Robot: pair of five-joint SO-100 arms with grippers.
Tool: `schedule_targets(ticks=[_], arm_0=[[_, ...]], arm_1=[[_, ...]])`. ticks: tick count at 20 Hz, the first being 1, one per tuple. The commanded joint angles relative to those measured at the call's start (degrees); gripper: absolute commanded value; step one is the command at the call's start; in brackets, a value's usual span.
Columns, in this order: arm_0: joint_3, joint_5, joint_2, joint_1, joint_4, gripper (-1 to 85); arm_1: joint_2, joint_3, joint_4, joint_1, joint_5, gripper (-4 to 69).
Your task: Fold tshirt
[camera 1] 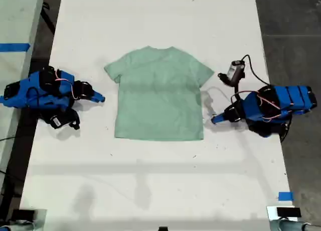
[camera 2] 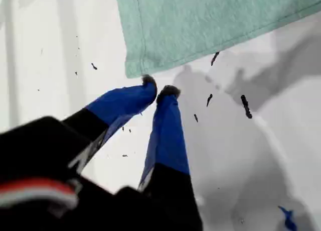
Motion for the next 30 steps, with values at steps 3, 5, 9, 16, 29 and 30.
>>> schedule_targets(ticks=[3,5,9,16,29,30], arm_0=[[-0.4,-11.4,-0.4,6.2,-0.8,0.1],[-0.4,-11.6,-0.4,6.3,-0.9,0.1],[-0.4,-12.4,-0.4,6.3,-1.0,0.1],[-0.6,-18.4,-0.4,5.4,-2.2,0.1],[-28.4,-8.5,-27.9,-6.0,-2.3,0.0],[-33.3,-6.1,-33.0,-7.8,-1.5,0.0]], arm_1=[[0.4,-0.9,-11.4,7.3,65.2,-1.1],[0.4,-0.9,-11.4,7.3,64.8,-1.1],[0.4,-0.9,-10.9,7.3,65.2,-1.1],[0.4,-2.5,-6.2,4.8,57.7,-1.2],[-29.7,-34.7,5.4,19.5,31.9,-1.1],[-34.2,-39.1,6.9,22.9,27.5,-1.1]])
